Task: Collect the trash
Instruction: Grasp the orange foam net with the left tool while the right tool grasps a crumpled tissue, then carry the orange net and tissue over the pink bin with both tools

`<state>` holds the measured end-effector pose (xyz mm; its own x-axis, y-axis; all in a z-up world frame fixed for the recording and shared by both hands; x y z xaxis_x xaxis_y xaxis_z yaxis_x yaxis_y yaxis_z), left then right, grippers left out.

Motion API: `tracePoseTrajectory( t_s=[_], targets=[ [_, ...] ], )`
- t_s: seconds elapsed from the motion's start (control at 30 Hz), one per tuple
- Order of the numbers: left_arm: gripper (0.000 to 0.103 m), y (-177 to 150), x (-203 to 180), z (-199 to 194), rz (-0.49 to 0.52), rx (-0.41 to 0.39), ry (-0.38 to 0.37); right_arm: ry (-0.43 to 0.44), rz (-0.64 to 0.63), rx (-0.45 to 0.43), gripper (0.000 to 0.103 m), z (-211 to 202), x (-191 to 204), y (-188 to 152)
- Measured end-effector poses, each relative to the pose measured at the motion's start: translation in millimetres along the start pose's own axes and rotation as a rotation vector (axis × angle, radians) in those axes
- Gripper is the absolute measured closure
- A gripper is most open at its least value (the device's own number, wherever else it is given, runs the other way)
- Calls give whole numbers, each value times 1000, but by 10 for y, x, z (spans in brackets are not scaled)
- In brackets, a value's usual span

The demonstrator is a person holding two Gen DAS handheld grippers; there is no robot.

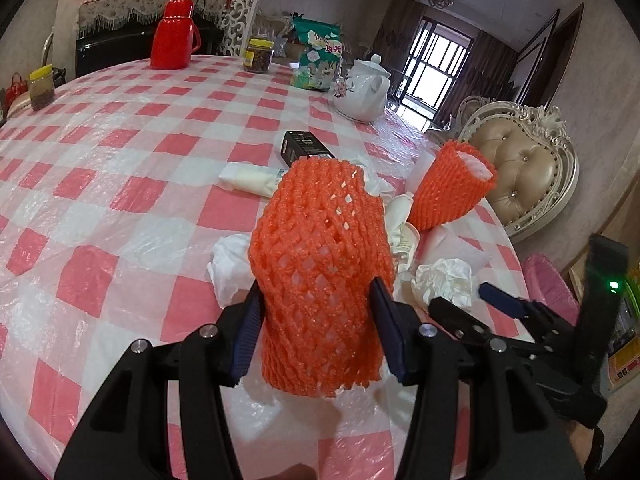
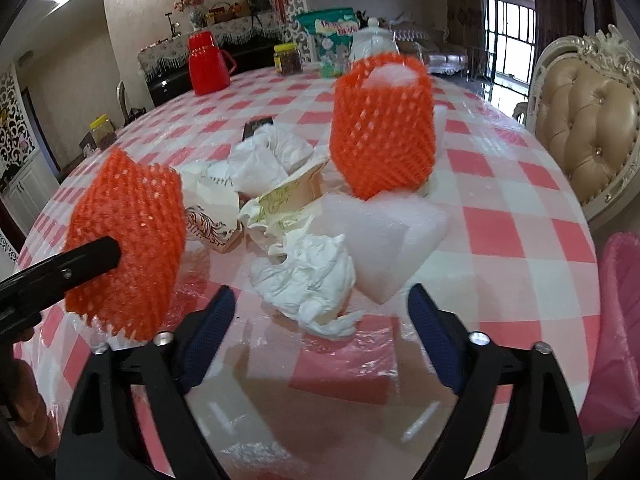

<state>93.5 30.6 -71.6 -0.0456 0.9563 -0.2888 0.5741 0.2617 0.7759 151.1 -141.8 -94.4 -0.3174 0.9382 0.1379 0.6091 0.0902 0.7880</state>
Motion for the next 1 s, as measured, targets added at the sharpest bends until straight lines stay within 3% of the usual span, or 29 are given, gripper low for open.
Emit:
tracePoseTrajectory(
  t_s=[0.33,0.7,1.0],
  targets=[
    [52,-14,72,-49,-10,-2,7,59,48,49,72,108,36,-18],
    [52,7,-124,-191,22,-26,17,91,26,-15,73,-229,22,21],
    [52,126,-647,-284,84,-61,-20,35,51,-108,73,-646,-415,126]
  ],
)
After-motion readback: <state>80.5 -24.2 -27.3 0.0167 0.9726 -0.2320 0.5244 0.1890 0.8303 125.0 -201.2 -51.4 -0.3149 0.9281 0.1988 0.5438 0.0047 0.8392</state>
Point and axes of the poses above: each gripper's, at about its wrist camera, not at the fingertips, and z roughly the way its jaws point, x to its left, y to its top, the point moved 5 cm from there along z, roughly the way its jaws point, and after that the axes turned 9 degrees about -x, right-handed, at the moved point
